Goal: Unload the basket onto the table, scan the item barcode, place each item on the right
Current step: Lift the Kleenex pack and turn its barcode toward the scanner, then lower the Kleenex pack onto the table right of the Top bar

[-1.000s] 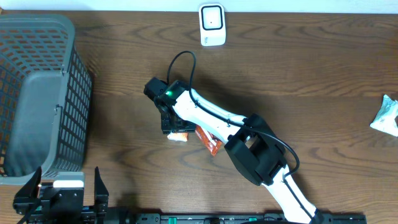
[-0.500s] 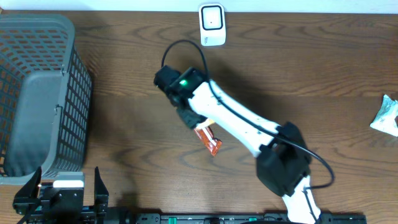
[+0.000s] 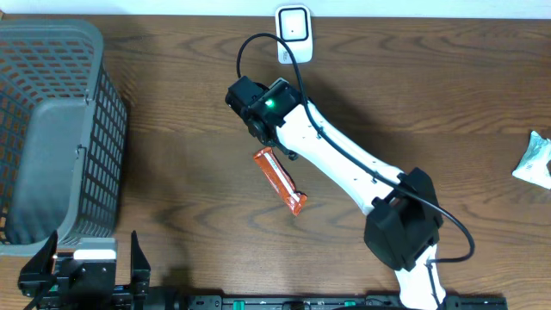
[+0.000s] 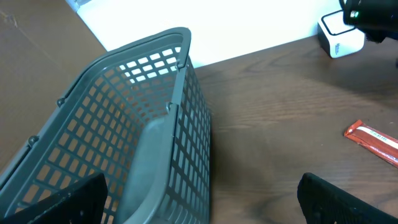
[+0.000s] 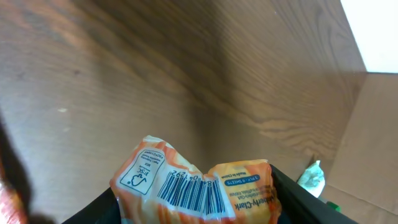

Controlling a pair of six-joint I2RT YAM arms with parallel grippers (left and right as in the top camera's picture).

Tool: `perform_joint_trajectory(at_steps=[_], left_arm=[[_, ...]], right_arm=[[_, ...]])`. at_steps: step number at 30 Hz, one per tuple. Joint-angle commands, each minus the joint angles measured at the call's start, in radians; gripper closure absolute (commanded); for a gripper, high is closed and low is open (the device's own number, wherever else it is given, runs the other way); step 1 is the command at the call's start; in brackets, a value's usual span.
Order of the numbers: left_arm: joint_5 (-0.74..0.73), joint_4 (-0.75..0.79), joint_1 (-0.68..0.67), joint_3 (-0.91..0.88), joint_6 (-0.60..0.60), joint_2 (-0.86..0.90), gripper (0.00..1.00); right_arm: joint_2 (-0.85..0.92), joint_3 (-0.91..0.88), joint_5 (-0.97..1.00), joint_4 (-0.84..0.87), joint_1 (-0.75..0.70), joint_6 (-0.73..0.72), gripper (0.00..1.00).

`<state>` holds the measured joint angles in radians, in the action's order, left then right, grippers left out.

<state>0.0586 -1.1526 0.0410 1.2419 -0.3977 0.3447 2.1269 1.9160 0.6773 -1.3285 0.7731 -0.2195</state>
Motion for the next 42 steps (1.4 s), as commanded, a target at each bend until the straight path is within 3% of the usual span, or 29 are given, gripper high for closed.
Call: perform_joint_trajectory(at_steps=[1, 12, 17, 22, 24, 27, 31, 32, 42], left_arm=[[0.002, 0.001, -0.005, 0.0, -0.009, -0.007, 0.02], [0.002, 0.001, -0.005, 0.0, -0.009, -0.007, 0.02], [0.002, 0.001, -0.005, 0.0, -0.009, -0.007, 0.02], [0.002, 0.001, -0.005, 0.0, -0.009, -0.007, 0.02], [0.002, 0.001, -0.005, 0.0, -0.009, -0.007, 0.02], [0.002, 0.001, -0.005, 0.0, -0.009, -0.007, 0.02], [0.002, 0.001, -0.005, 0.0, -0.009, -0.007, 0.02], [0.002, 0.001, -0.005, 0.0, -0.009, -0.007, 0.02], [0.002, 0.001, -0.005, 0.0, -0.009, -0.007, 0.02]], right_arm=[[0.039, -0.051, 0.079, 0.026, -0.031, -0.034, 0.43], [0.043, -0.325, 0.13, 0.169, -0.03, -0.088, 0.37], [0.043, -0.367, 0.13, 0.161, -0.007, -0.102, 0.27], [0.042, -0.365, 0.164, 0.142, 0.035, -0.102, 0.02], [0.042, -0.365, 0.156, 0.134, 0.049, -0.11, 0.01], [0.042, -0.359, 0.048, 0.099, 0.064, -0.234, 0.01], [0.042, -0.359, -0.121, 0.16, 0.042, -0.29, 0.6], [0.042, -0.359, -0.15, 0.188, 0.033, -0.29, 0.68], [0.043, -0.359, -0.325, 0.426, -0.138, -0.292, 0.89]])
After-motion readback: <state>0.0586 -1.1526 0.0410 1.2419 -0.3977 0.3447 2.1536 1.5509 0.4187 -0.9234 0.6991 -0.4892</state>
